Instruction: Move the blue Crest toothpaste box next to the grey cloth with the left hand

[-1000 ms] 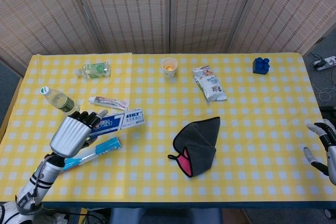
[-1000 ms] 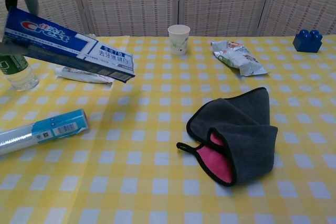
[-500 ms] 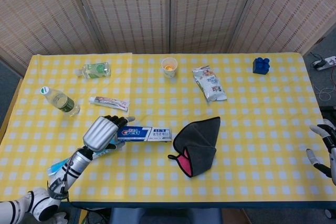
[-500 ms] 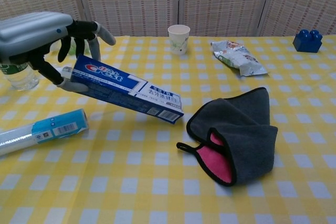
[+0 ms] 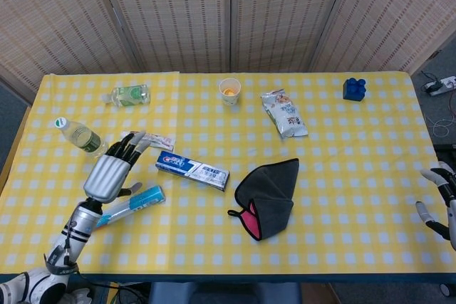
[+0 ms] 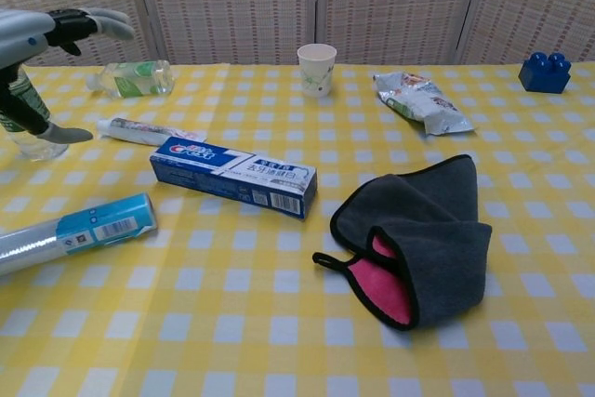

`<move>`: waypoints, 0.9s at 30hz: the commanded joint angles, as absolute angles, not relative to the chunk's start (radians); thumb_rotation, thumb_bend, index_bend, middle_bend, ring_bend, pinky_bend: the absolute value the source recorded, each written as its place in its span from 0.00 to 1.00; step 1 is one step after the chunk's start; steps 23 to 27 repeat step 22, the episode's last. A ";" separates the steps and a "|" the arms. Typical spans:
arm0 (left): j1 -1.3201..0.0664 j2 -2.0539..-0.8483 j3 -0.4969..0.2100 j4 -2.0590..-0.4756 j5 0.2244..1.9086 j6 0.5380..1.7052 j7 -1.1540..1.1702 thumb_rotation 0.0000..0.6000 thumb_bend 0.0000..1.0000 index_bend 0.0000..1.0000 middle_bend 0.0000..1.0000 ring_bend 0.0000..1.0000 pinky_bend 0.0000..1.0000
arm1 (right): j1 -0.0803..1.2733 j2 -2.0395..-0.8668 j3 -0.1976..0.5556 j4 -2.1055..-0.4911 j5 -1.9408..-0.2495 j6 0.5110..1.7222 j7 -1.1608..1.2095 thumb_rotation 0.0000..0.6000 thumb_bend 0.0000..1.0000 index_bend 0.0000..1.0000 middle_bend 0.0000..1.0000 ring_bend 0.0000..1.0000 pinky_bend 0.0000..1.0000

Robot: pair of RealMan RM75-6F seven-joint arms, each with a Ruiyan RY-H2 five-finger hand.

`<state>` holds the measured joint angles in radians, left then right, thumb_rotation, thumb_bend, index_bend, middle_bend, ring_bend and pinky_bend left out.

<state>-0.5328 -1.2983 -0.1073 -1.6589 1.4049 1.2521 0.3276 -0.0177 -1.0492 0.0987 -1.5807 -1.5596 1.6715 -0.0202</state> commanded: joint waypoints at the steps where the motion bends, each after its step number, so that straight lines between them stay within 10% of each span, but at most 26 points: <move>1: -0.476 -1.250 -0.085 -1.676 1.403 1.319 0.332 1.00 0.20 0.00 0.00 0.00 0.17 | -0.015 -1.048 0.100 -1.579 -1.557 1.665 -0.019 1.00 0.26 0.27 0.27 0.11 0.10; 27: -0.132 -1.110 0.037 -1.738 1.378 1.609 0.364 1.00 0.20 0.00 0.00 0.01 0.16 | 0.061 -1.043 0.089 -1.582 -1.585 1.551 -0.015 1.00 0.26 0.29 0.27 0.11 0.13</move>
